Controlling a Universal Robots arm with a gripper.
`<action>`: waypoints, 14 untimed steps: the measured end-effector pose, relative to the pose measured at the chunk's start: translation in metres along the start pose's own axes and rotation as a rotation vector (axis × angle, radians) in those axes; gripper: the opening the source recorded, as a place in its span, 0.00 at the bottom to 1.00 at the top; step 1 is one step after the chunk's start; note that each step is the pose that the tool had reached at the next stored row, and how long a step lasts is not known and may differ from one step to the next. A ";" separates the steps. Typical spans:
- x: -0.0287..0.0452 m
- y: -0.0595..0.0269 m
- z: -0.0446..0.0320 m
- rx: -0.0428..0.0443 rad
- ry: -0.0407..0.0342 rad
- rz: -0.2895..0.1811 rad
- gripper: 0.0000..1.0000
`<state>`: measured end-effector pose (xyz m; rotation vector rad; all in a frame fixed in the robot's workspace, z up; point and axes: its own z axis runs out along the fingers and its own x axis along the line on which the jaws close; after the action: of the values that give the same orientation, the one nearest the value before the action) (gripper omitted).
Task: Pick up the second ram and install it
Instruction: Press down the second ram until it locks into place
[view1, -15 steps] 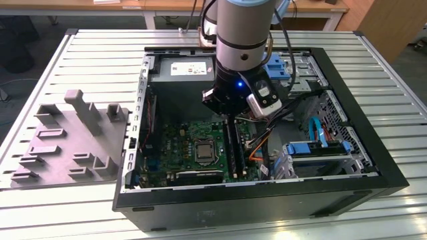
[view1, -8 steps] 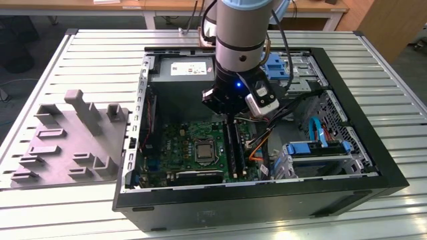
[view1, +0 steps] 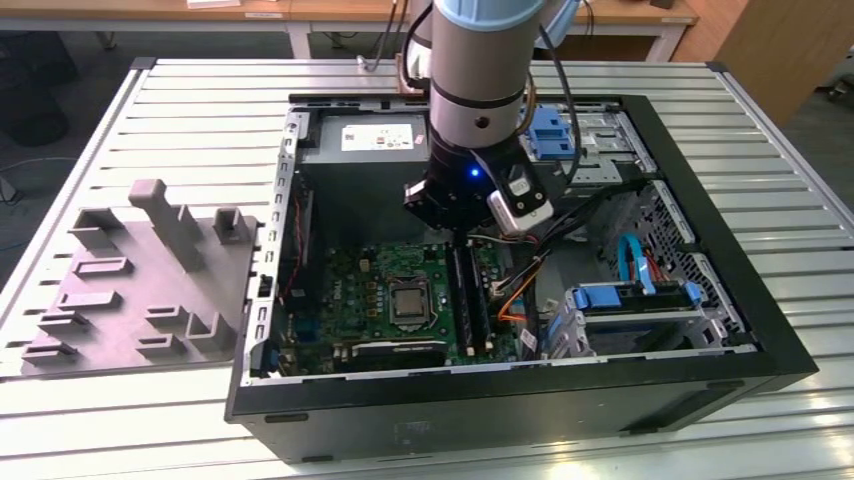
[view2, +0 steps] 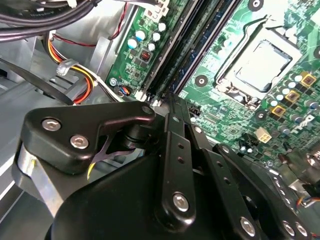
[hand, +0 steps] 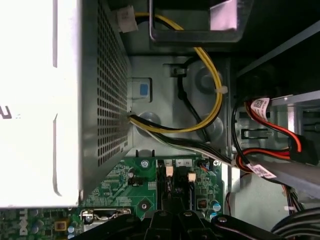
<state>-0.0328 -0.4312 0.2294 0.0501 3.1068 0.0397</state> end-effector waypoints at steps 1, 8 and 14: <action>0.0000 0.0003 0.0010 0.0001 0.0001 0.000 0.11; 0.0002 0.0005 0.0046 0.0000 0.0000 0.000 0.11; 0.0002 0.0005 0.0055 -0.0004 -0.0002 0.000 0.11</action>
<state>-0.0328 -0.4305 0.2239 0.0502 3.1066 0.0404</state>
